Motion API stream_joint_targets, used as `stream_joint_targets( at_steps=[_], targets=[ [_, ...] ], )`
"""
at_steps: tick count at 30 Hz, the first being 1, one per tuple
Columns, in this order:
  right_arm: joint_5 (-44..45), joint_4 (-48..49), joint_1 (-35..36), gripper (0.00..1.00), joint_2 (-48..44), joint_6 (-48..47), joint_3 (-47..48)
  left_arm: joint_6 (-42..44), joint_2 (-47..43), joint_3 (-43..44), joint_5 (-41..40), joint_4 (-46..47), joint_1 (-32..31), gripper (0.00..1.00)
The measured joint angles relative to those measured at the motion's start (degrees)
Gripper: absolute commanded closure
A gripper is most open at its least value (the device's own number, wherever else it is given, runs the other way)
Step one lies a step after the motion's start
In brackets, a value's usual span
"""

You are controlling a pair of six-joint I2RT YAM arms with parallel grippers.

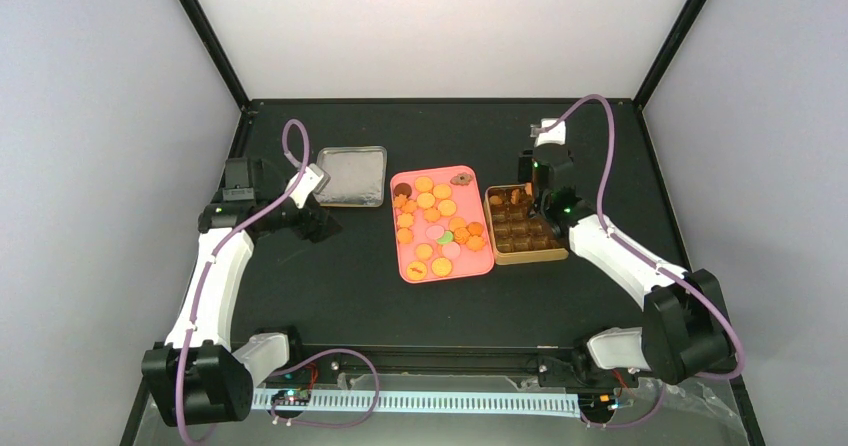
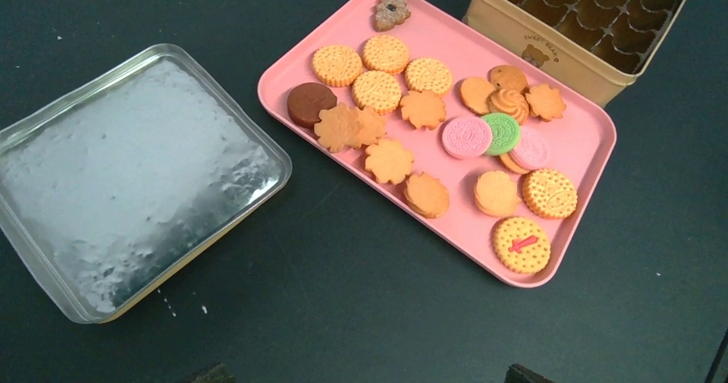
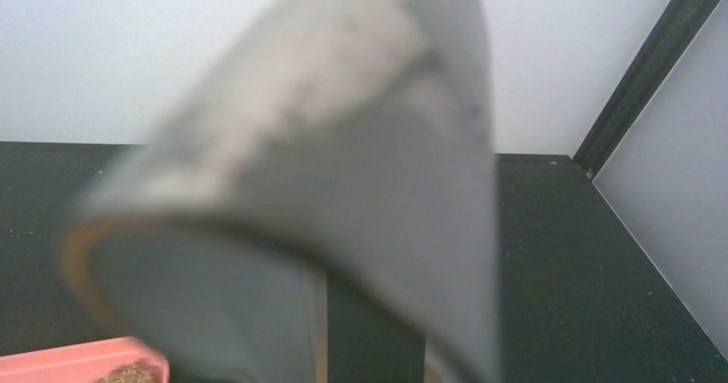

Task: Pack the cookies
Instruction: Place the fake cookies in the empty pocket of the box.

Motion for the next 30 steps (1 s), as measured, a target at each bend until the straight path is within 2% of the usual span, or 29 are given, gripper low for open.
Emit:
stream_joint_targets(
  at_steps=[7,14,19,24,30],
  targets=[
    [-0.6,-0.1,0.0,0.56,0.0,-0.2,0.0,-0.3,0.2,0.0,0.8,0.0,0.0,0.15],
    [-1.7,-0.2,-0.1,0.64,-1.3,-0.1,0.0,-0.9,0.2,0.0,1.1,0.0,0.0,0.15],
    [-2.7,-0.6,-0.1,0.66,-4.9,0.0,0.0,-1.0,0.2,0.0,1.2,0.0,0.0,0.15],
    [-5.2,-1.1,0.0,0.79,-9.8,0.8,-0.6,-1.1,0.2,0.0,1.2,0.0,0.0,0.15],
    [-6.7,-2.9,0.2,0.86,-15.6,1.8,-2.5,-1.2,0.3,0.0,1.1,0.0,0.0,0.15]
  ],
)
